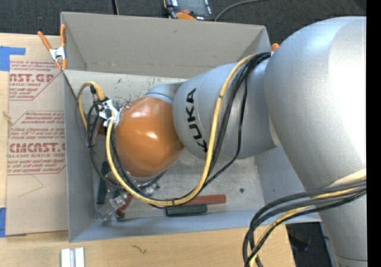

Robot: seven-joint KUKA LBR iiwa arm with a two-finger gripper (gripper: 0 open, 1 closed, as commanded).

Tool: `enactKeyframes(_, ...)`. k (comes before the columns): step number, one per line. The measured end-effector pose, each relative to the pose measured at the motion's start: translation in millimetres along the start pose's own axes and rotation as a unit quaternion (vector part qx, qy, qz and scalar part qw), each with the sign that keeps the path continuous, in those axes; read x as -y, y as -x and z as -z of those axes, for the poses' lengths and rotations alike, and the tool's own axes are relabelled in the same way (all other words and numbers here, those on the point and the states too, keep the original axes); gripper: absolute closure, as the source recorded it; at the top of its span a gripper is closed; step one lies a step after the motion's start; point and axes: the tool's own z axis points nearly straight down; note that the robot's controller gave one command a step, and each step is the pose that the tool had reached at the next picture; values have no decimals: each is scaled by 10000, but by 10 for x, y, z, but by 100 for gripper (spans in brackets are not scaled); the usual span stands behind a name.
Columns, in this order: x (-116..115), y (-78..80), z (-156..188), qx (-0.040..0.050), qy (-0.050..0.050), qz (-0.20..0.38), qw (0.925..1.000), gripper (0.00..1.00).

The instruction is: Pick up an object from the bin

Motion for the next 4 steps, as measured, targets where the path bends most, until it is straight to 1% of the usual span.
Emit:
enactKeyframes(1, -85, -231, 115, -2, -9, 280, 9996, 0)
enactKeyframes(2, -83, -222, 115, 7, -11, 280, 9996, 100)
enactKeyframes(3, 21, -76, 302, 5, -19, 636, 9980, 100)
enactKeyframes(4, 412, -64, 1289, 1, -65, 739, 9972, 100)
